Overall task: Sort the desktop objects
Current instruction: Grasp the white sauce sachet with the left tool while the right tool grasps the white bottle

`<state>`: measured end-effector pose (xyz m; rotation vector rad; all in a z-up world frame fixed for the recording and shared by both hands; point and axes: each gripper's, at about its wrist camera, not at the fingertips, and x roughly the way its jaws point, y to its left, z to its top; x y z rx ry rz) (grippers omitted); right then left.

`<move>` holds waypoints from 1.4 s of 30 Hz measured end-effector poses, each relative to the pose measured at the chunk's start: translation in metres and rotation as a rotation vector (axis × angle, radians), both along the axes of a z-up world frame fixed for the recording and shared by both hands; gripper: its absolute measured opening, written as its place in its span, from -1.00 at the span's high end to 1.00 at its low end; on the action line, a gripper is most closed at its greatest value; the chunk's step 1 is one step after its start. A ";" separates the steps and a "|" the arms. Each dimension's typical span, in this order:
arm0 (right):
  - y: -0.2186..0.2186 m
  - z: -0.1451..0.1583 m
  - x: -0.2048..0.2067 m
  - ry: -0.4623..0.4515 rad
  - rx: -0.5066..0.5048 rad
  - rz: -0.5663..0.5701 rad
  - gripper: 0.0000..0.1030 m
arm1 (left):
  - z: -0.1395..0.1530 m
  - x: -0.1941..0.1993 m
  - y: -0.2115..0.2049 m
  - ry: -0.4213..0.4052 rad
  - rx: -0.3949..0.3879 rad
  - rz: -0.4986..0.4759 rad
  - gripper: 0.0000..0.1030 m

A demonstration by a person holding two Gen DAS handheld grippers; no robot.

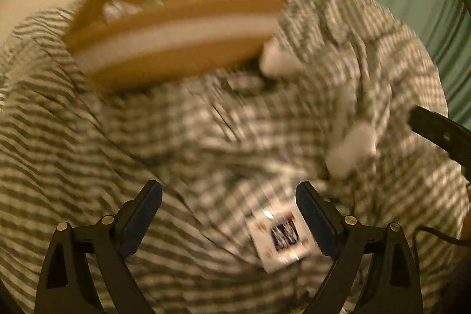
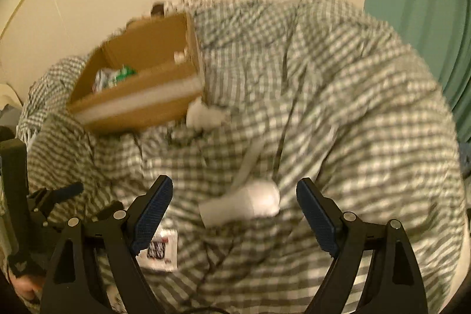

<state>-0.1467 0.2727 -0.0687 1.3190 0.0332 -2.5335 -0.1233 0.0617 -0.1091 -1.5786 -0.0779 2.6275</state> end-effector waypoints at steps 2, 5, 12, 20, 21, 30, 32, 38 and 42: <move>0.002 -0.018 -0.003 -0.053 -0.030 -0.011 -0.67 | -0.012 0.002 0.010 -0.038 0.018 -0.030 -0.84; 0.001 -0.035 -0.007 -0.094 -0.068 -0.019 -0.67 | -0.026 -0.001 0.023 -0.078 0.014 -0.066 -0.82; -0.004 -0.058 -0.019 -0.168 -0.080 -0.015 -0.67 | -0.059 -0.012 0.046 -0.181 -0.055 -0.134 -0.09; 0.003 -0.085 -0.034 -0.289 -0.098 -0.082 -0.63 | -0.050 -0.013 0.029 -0.166 -0.014 -0.075 0.62; 0.005 -0.088 -0.037 -0.302 -0.123 -0.092 -0.63 | -0.049 -0.012 0.027 -0.164 -0.006 -0.071 0.63; 0.009 -0.115 -0.063 -0.382 -0.214 -0.210 -0.22 | -0.053 -0.007 0.035 -0.210 0.068 -0.127 -0.40; 0.009 -0.111 -0.061 -0.362 -0.206 -0.205 -0.10 | -0.053 -0.004 0.041 -0.198 0.038 -0.140 -0.37; 0.001 -0.086 -0.040 -0.269 -0.142 -0.136 0.17 | -0.045 0.000 0.027 -0.170 0.035 -0.085 0.75; -0.007 -0.070 -0.024 -0.209 -0.114 -0.099 0.17 | -0.037 0.006 0.019 -0.166 0.072 -0.074 0.85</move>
